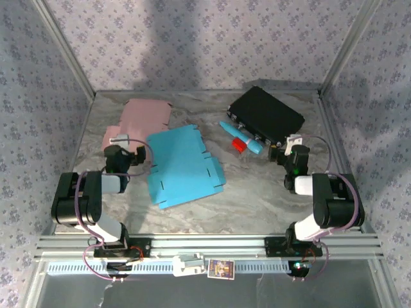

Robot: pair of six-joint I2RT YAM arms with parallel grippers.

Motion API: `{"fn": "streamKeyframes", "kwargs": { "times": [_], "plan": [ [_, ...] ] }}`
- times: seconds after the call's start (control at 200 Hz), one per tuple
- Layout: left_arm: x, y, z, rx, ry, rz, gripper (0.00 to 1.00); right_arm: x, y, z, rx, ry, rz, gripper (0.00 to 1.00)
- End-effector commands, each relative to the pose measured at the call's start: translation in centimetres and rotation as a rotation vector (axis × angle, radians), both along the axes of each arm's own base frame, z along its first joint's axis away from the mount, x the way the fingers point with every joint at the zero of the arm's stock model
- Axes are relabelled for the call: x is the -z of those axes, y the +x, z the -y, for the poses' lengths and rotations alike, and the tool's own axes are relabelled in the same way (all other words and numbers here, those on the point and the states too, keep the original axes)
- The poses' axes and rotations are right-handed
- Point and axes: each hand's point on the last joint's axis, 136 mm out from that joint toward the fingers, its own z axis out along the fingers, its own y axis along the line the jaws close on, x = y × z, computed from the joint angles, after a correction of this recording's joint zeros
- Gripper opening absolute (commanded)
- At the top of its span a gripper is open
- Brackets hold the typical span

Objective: Fold the paper box

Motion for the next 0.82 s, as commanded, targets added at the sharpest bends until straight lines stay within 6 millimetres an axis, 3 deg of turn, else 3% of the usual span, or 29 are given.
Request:
{"fn": "streamKeyframes", "kwargs": {
  "times": [0.0, 0.595, 0.734, 0.814],
  "plan": [
    [-1.2, 0.7, 0.0, 0.001, 0.018, 0.041, 1.0, -0.7, 0.6, 0.0, -0.002, -0.014, 0.027, 0.99],
    [-1.3, 0.7, -0.1, 0.003, 0.011, 0.043, 1.0, -0.9, 0.4, 0.1, 0.015, -0.024, 0.041, 0.99],
    [-3.5, -0.4, 0.4, -0.04, 0.104, 0.093, 1.0, -3.7, -0.1, 0.0, 0.058, -0.096, 0.055, 0.99],
    [-5.8, -1.4, 1.4, -0.061, 0.194, 0.136, 1.0, -7.1, -0.7, -0.2, 0.103, -0.133, 0.118, 0.99]
  ]
}}
